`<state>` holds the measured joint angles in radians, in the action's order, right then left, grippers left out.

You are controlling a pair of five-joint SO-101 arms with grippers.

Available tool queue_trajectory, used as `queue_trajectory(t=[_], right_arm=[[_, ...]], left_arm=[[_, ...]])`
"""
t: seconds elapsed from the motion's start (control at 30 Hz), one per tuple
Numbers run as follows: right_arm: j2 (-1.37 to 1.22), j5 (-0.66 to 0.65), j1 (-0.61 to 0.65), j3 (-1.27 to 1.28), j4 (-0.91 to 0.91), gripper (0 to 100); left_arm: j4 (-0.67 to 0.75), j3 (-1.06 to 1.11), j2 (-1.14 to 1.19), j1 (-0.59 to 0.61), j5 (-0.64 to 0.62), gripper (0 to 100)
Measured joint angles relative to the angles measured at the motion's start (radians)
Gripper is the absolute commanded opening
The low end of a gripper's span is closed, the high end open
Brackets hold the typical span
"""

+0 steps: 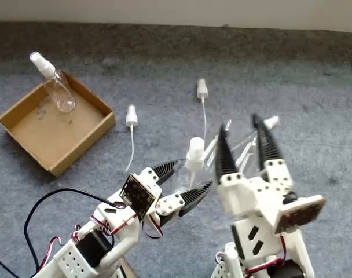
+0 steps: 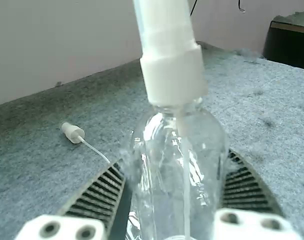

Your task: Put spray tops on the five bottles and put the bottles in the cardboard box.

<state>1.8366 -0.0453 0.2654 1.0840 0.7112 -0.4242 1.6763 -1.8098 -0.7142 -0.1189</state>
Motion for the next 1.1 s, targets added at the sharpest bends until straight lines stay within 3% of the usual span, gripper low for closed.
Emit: queue_trajectory(t=[0.1,0.27,0.63,0.93,1.1], right_arm=[[0.000,0.000,-0.133,-0.003,0.000,16.2],[0.002,0.000,-0.167,0.049,0.000,1.2],[-0.002,0.000,-0.172,0.224,0.000,0.7],[-0.006,0.000,0.080,0.456,0.000,0.5],[-0.006,0.000,0.264,0.463,0.000,0.5]], left_arm=[[0.000,0.000,0.000,0.077,0.000,13],[0.000,0.000,0.000,0.158,0.000,13],[0.000,-0.002,0.000,0.308,0.000,13],[0.000,-0.008,0.000,0.488,0.000,13],[0.092,-0.008,0.000,0.528,0.000,13]])
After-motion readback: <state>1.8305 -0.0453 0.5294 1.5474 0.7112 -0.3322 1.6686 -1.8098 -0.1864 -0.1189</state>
